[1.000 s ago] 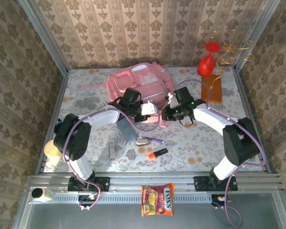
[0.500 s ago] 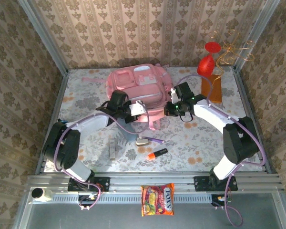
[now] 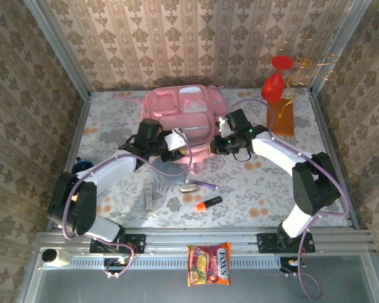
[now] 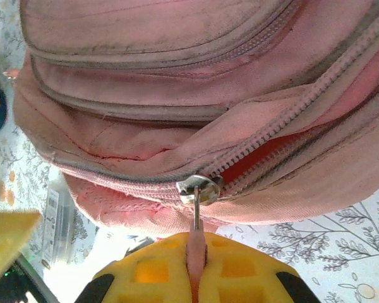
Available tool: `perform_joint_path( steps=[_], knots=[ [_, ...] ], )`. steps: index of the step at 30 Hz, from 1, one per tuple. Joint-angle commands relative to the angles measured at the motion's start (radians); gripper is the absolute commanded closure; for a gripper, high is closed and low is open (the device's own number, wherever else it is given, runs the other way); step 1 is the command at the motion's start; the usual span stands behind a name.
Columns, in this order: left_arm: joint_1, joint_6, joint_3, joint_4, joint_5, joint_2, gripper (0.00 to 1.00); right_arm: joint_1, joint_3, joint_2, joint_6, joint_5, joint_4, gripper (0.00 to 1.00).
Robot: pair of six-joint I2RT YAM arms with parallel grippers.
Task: Pack books, pencil case, and school supplies into a backpack
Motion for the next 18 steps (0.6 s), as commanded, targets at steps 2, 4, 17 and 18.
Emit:
perform_joint_path(
  steps=[2,4,17,18],
  knots=[
    [-0.047,-0.009,0.098,-0.048,0.037,0.081,0.41,0.013,0.012,-0.016,-0.013,-0.07,0.071,1.0],
    [-0.055,0.0,0.137,-0.07,0.036,0.123,0.43,0.015,0.007,-0.019,-0.011,-0.072,0.079,1.0],
    [-0.038,0.04,0.287,-0.229,0.063,0.269,0.83,0.013,-0.025,-0.034,-0.025,-0.043,0.079,1.0],
    [-0.03,0.039,0.28,-0.228,0.069,0.263,0.87,0.007,-0.027,-0.035,-0.029,-0.027,0.063,1.0]
  ],
)
